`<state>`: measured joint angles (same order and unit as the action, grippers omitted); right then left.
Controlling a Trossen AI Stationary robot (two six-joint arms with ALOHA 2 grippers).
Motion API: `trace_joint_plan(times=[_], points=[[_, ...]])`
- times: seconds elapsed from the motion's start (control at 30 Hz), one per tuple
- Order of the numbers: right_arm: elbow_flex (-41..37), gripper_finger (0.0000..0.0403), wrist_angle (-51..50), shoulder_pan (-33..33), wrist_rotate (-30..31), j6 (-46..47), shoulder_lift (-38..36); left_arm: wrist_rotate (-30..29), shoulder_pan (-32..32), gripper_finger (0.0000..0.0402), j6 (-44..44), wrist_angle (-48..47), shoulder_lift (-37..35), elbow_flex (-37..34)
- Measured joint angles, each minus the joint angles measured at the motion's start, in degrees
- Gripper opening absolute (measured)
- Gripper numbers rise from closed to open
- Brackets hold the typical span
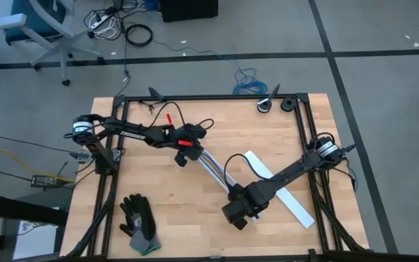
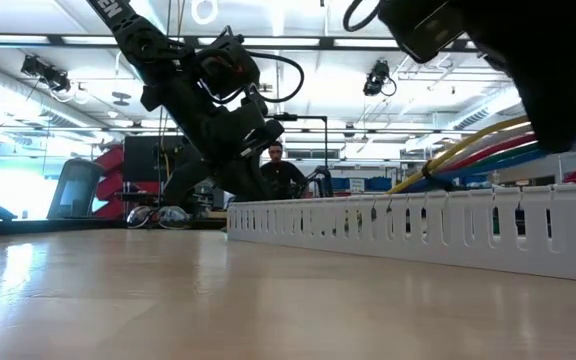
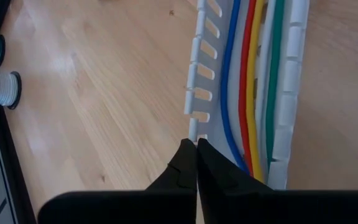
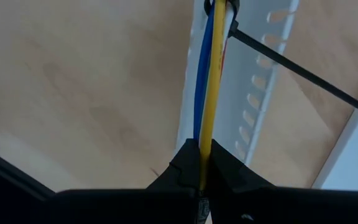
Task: Ziptie cables
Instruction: Put the ziptied cable wires into the white cable duct
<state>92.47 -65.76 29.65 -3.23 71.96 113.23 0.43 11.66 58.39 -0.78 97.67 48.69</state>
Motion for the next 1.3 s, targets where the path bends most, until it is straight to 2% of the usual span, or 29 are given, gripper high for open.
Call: trace_joint_plan(times=[0.27,0.47,0.8,1.07,1.3], points=[[0.0,0.0011,0.1,1.4,2.0,0.2,0.0,0.0,0.0,0.0001,-0.4,0.0,0.0,0.0],[0.0,0.0044,0.1,1.4,4.5,0.3,0.0,0.0,0.0,0.0001,-2.0,0.1,0.0,-0.1],[-0.1,0.0091,-1.4,1.4,3.4,0.4,0.0,0.0,0.0,0.0003,-2.3,0.2,0.0,-0.1],[-0.1,0.0088,-2.3,1.4,-0.1,1.7,0.0,0.0,0.0,0.0004,-2.3,0.2,0.0,-0.1],[-0.1,0.0078,-0.1,2.2,4.5,4.2,0.0,0.0,0.0,0.0005,-3.3,1.0,0.0,-0.1]])
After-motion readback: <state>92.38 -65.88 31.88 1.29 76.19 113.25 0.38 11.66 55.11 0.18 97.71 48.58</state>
